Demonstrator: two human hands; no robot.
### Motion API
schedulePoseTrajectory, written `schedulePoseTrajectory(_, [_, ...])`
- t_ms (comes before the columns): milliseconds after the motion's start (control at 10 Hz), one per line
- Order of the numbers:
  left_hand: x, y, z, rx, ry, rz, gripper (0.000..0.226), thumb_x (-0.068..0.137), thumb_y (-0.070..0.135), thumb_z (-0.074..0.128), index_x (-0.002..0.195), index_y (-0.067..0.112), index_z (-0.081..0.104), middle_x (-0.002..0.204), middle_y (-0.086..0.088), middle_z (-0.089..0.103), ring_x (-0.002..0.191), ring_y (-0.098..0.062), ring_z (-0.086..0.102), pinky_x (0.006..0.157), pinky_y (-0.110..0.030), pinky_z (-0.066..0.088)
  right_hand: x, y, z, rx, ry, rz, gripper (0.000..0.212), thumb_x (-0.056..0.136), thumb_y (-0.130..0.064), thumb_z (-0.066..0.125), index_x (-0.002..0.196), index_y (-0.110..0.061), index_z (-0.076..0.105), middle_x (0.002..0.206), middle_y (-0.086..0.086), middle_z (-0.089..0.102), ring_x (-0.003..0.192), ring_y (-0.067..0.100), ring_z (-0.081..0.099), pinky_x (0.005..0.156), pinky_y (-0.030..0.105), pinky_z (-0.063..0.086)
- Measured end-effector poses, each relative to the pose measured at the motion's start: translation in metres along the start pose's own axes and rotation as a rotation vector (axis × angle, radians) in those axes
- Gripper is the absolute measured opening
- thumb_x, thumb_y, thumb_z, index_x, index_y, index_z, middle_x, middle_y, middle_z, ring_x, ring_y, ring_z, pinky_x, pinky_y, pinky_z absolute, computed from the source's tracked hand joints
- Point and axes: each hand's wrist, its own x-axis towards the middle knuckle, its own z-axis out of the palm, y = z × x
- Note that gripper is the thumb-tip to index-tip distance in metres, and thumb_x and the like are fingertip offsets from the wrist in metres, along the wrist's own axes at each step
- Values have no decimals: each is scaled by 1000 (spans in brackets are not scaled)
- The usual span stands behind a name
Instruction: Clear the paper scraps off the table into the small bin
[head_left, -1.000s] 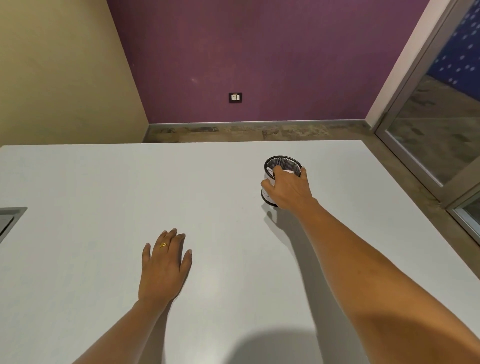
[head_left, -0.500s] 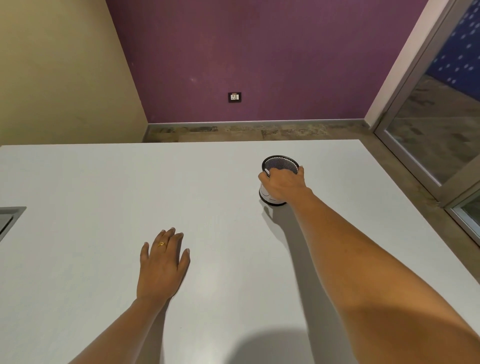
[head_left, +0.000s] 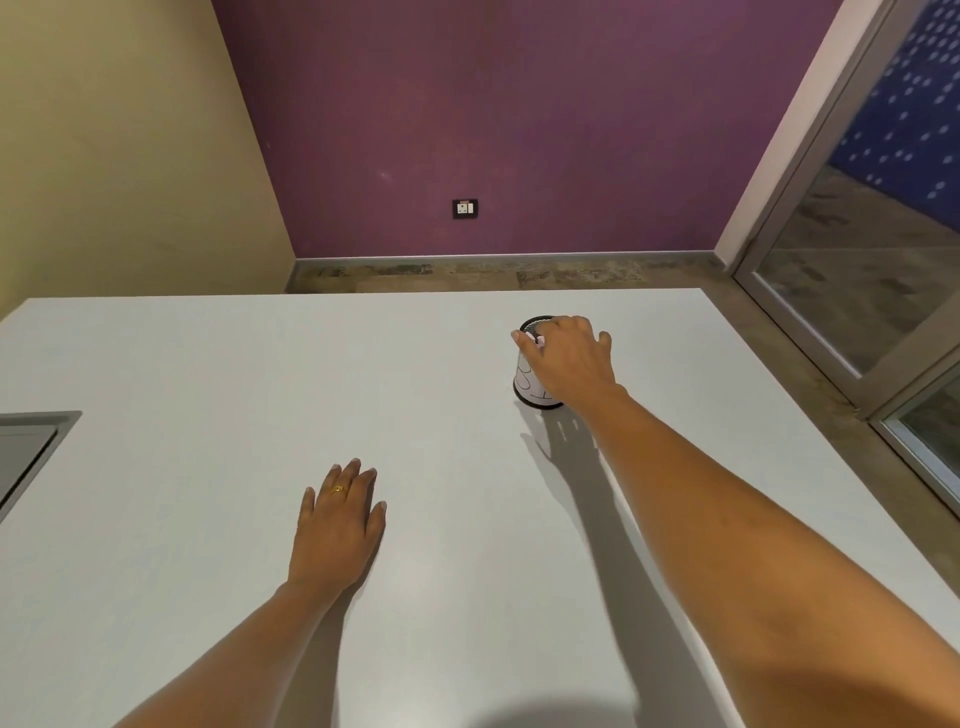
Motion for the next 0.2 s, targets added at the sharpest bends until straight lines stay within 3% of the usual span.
schedulePoseTrajectory(200, [-21,1,-15,67,-136,6,50,97,36,33,143,18,24,157,-1,16,146,-19,11,117,-45,19,-81,-21,15,159,11,24,47,99,-44,32,127,-13,51,140,6,45,135,21,30,114,51,16])
